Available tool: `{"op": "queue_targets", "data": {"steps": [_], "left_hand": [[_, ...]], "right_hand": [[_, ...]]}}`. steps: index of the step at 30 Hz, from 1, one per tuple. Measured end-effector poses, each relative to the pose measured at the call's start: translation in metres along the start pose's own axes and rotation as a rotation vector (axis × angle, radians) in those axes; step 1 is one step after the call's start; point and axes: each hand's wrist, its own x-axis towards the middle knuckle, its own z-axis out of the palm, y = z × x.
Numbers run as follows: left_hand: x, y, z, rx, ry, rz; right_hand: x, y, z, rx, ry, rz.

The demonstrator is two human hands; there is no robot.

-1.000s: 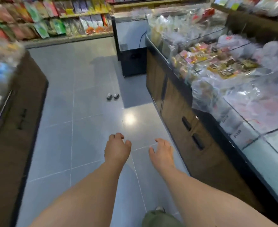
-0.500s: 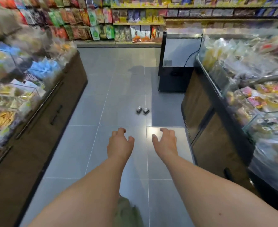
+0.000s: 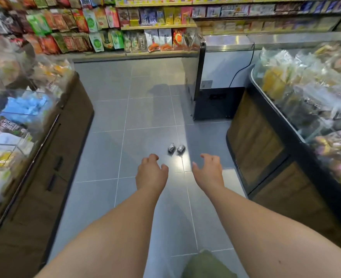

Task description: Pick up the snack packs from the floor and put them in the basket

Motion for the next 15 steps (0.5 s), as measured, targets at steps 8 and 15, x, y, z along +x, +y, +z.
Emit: {"op": "queue_targets", "data": {"steps": [8,15], "left_hand": [[0.142,0.028,0.013,0.045,-0.041,-0.011],[0.269,0.067,0.022,0.127,-0.155,-0.100]], "right_hand": [[0.135,-0.034,0.022,-0.024,-0.033,0.026],[0.268,-0.061,0.017,-0.061,-0.073,0.056]]}}
